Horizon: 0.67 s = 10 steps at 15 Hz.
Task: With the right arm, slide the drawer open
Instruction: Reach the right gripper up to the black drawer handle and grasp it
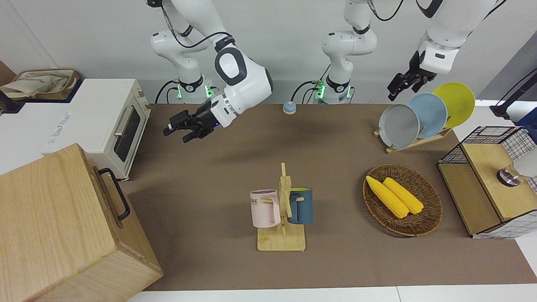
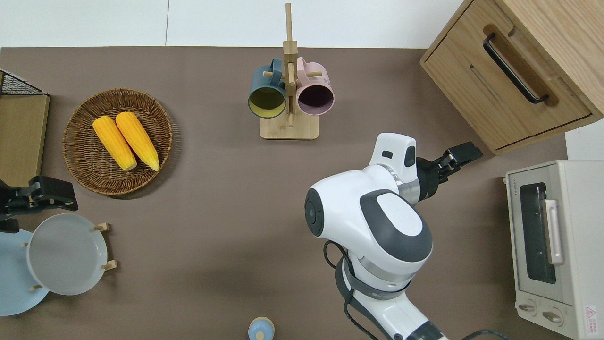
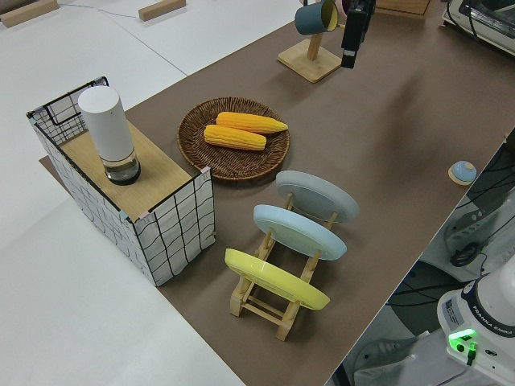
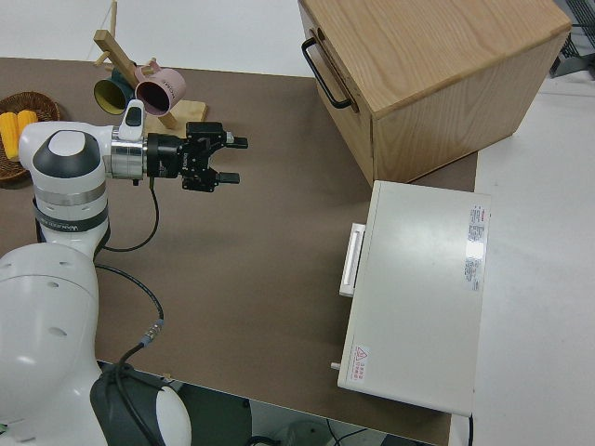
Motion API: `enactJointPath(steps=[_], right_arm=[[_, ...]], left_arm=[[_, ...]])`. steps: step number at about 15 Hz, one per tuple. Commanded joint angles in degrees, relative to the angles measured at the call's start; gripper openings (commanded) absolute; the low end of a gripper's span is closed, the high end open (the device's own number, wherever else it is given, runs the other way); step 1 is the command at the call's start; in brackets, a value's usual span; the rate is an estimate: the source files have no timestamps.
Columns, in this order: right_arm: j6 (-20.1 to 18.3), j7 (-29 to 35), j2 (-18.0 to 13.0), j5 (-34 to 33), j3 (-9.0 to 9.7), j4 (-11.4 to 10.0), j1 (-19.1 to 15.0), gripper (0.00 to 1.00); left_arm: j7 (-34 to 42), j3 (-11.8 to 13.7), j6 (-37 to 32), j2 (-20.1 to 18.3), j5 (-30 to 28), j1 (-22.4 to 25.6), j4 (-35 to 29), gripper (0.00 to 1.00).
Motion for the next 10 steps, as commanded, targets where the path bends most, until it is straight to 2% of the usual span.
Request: enactJointPath(steps=[1,3,6,10], right_arm=[[-0.7,1.1,0.9,-7.5,0.04,-1.3,0.2,0.987],[-0.7,1.1,1.4,-12.1,-0.31,-2.2,0.2,0.985],[-0.4,1.0,2.2,-17.1,-0.84,-2.3,-0.1,0.983],[2.5,1.0,2.7,-21.1,-2.77,-2.1,-0.1,0.985]], left_arm=[[0.6,0.3,-0.1,-0.5,-0.2,-0.2,0.0,0.99],[0.6,0.3,-0.1,-0.5,-0.2,-0.2,0.0,0.99],[0.6,0.3,-0.1,-0.5,-0.2,-0.2,0.0,0.99],[0.6,0.3,-0.1,-0.5,-0.2,-0.2,0.0,0.99]])
